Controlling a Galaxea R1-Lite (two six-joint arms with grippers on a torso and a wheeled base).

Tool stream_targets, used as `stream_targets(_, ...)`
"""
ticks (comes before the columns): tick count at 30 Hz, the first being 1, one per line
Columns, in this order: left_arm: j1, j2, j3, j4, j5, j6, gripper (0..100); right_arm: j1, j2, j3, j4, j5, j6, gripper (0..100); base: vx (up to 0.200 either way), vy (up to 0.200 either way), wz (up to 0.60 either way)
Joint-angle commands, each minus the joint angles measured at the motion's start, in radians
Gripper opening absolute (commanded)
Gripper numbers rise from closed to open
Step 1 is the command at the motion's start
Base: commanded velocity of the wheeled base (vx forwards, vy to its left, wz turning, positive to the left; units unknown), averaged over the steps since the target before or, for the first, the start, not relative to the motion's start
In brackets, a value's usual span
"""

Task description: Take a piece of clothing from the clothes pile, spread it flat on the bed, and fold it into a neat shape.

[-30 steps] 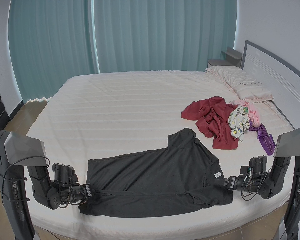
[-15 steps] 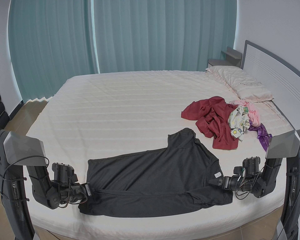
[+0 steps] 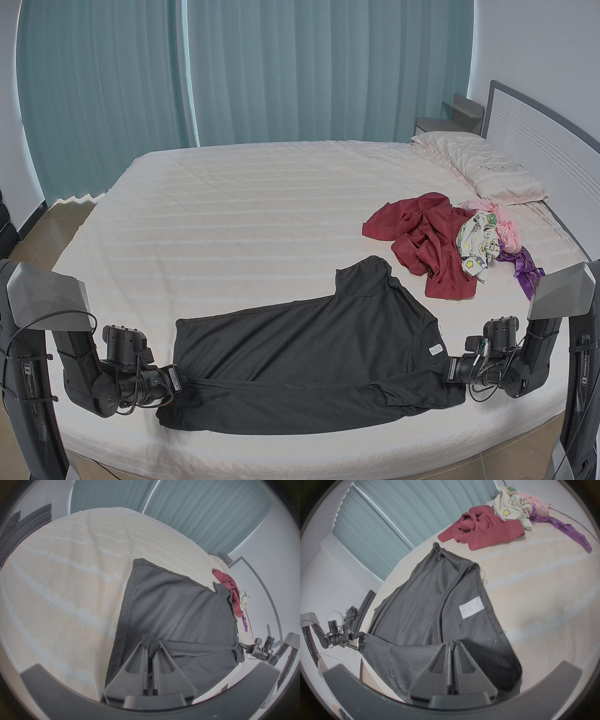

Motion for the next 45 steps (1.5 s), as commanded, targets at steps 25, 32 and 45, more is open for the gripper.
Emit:
stream_targets(25,0.01,-0.008,0.035,0.04,0.022,0.003,0,0.019,-0.019,-0.093,-0.067,-0.06,0.012,0,0.0,0.0,0.0)
stream_targets(32,0.01,-0.002,0.024,0.039,0.04,0.003,0,0.048,0.007,-0.131,-0.051,-0.084,0.01,0,0.0,0.0,0.0)
stream_targets(45,0.005,0.012,0.024,0.04,0.068,0.004,0,0.051,0.008,-0.172,0.005,-0.09,0.012,0,0.0,0.0,0.0)
